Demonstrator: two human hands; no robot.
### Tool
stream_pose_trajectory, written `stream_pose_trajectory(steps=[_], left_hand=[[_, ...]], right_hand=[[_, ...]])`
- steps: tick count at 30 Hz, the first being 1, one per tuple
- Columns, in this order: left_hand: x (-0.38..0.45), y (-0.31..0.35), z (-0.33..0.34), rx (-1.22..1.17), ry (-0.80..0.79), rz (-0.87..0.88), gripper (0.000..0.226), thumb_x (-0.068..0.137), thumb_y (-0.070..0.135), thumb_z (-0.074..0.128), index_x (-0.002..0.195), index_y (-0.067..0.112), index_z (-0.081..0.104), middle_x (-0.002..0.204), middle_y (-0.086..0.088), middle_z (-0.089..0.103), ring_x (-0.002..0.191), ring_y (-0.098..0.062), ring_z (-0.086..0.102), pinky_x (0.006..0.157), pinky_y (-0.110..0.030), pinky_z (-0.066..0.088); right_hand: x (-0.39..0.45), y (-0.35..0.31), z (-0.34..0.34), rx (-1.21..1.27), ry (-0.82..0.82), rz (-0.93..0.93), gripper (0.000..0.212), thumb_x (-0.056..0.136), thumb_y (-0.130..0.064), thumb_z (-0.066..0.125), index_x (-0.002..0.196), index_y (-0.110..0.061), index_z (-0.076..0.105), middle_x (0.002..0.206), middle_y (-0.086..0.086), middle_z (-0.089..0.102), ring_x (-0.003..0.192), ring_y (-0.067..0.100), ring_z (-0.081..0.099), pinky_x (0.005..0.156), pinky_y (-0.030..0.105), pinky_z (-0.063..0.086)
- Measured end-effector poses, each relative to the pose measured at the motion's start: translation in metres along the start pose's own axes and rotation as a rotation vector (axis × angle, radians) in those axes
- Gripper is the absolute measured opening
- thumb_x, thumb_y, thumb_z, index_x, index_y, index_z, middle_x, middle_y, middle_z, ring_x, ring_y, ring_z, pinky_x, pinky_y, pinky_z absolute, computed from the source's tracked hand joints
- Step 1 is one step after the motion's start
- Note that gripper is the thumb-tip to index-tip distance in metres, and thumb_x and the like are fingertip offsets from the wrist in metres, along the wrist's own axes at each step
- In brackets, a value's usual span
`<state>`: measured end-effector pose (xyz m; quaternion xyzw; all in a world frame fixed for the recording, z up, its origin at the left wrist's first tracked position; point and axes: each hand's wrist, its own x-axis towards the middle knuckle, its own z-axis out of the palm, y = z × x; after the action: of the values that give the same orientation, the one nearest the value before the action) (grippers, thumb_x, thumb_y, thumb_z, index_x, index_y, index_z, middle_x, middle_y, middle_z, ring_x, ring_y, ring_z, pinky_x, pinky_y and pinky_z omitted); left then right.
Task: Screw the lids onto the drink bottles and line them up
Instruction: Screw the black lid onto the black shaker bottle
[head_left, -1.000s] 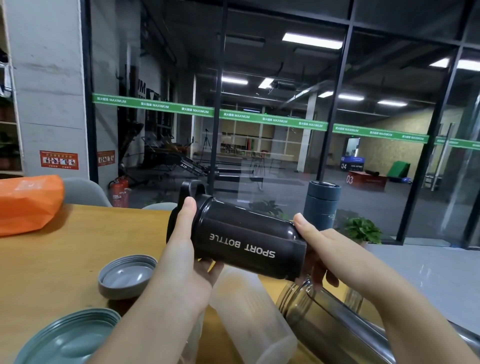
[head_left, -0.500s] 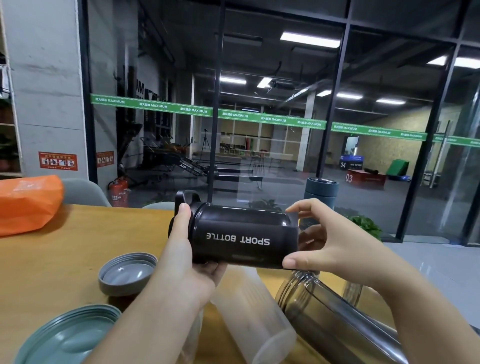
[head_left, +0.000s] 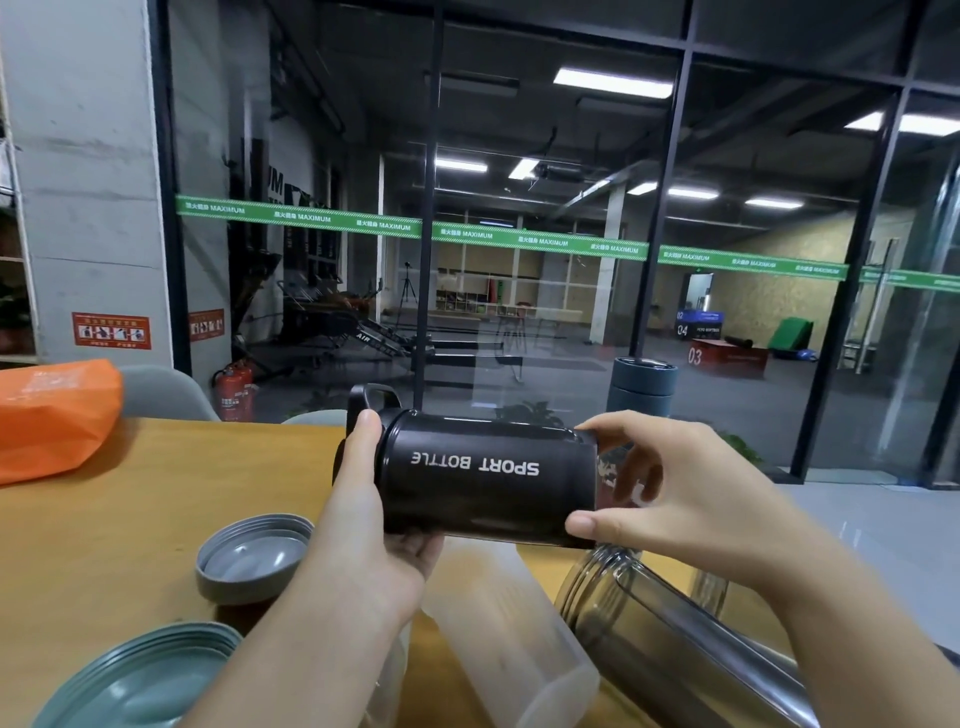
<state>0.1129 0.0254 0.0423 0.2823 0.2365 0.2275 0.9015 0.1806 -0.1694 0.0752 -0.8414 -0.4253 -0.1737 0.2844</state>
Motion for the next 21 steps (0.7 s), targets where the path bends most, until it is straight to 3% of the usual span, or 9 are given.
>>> stream_pose_trajectory(steps=[3,6,9,12,14,16,18,21], left_hand=[[0.000,-0.001,0.000,-0.012,-0.019,0.014,0.045,0.073,0.050,0.072,0.100,0.016,0.059,0.105,-0.014,0.067,0.094,-0.031,0.064,0.090,-0.044,0.052],[-0.003,0.000,0.002,-0.013,-0.077,0.056,0.049,0.074,0.048,0.071,0.110,0.016,0.059,0.104,-0.015,0.068,0.095,-0.031,0.064,0.091,-0.047,0.051],[-0.007,0.003,0.004,-0.020,-0.099,0.093,0.047,0.075,0.046,0.070,0.108,0.016,0.058,0.102,-0.014,0.069,0.094,-0.030,0.065,0.089,-0.046,0.052],[-0.008,0.004,0.004,-0.030,-0.084,0.093,0.041,0.075,0.046,0.071,0.101,0.016,0.057,0.100,-0.013,0.069,0.092,-0.030,0.065,0.089,-0.046,0.052],[-0.008,0.004,0.004,-0.036,-0.055,0.090,0.040,0.074,0.046,0.071,0.096,0.017,0.055,0.100,-0.013,0.067,0.091,-0.029,0.064,0.089,-0.046,0.052],[-0.007,0.004,0.004,-0.033,-0.001,0.086,0.039,0.074,0.048,0.071,0.090,0.017,0.052,0.100,-0.012,0.065,0.090,-0.029,0.062,0.088,-0.046,0.052],[-0.004,0.004,0.003,-0.039,0.036,0.081,0.040,0.074,0.049,0.071,0.091,0.018,0.052,0.101,-0.011,0.064,0.089,-0.029,0.061,0.088,-0.045,0.052],[-0.003,0.003,0.001,-0.078,0.035,0.065,0.046,0.076,0.049,0.070,0.106,0.017,0.055,0.103,-0.012,0.064,0.089,-0.029,0.062,0.087,-0.045,0.053]], right_hand=[[0.000,0.002,0.004,-0.051,0.002,0.023,0.040,0.058,-0.086,0.047,0.073,-0.050,0.055,0.077,-0.031,0.062,0.069,0.000,0.060,0.057,0.019,0.045],[0.001,0.004,0.007,0.047,-0.020,0.105,0.069,0.075,-0.083,0.023,0.057,-0.027,0.059,0.054,-0.010,0.059,0.050,0.004,0.053,0.051,0.024,0.039],[0.002,-0.003,0.008,0.202,-0.079,0.197,0.056,0.073,-0.069,0.021,0.045,-0.041,0.060,0.046,-0.017,0.058,0.046,-0.004,0.051,0.050,0.011,0.040],[0.002,-0.007,0.009,0.245,-0.135,0.239,0.056,0.075,-0.066,0.020,0.040,-0.044,0.058,0.046,-0.017,0.059,0.045,-0.005,0.052,0.056,0.015,0.040],[0.002,-0.009,0.010,0.271,-0.147,0.267,0.049,0.076,-0.068,0.022,0.057,-0.046,0.062,0.057,-0.017,0.063,0.052,-0.007,0.056,0.060,0.017,0.043],[0.002,-0.007,0.012,0.293,-0.159,0.241,0.043,0.078,-0.076,0.031,0.097,-0.047,0.056,0.087,-0.021,0.062,0.071,-0.005,0.062,0.065,0.017,0.049],[0.002,-0.004,0.012,0.287,-0.189,0.191,0.065,0.067,-0.076,0.055,0.123,-0.047,0.038,0.109,-0.025,0.051,0.088,0.001,0.062,0.072,0.018,0.053],[0.003,-0.003,0.013,0.201,-0.216,0.146,0.087,0.059,-0.060,0.074,0.128,-0.054,0.022,0.114,-0.031,0.038,0.096,0.002,0.057,0.077,0.017,0.051]])
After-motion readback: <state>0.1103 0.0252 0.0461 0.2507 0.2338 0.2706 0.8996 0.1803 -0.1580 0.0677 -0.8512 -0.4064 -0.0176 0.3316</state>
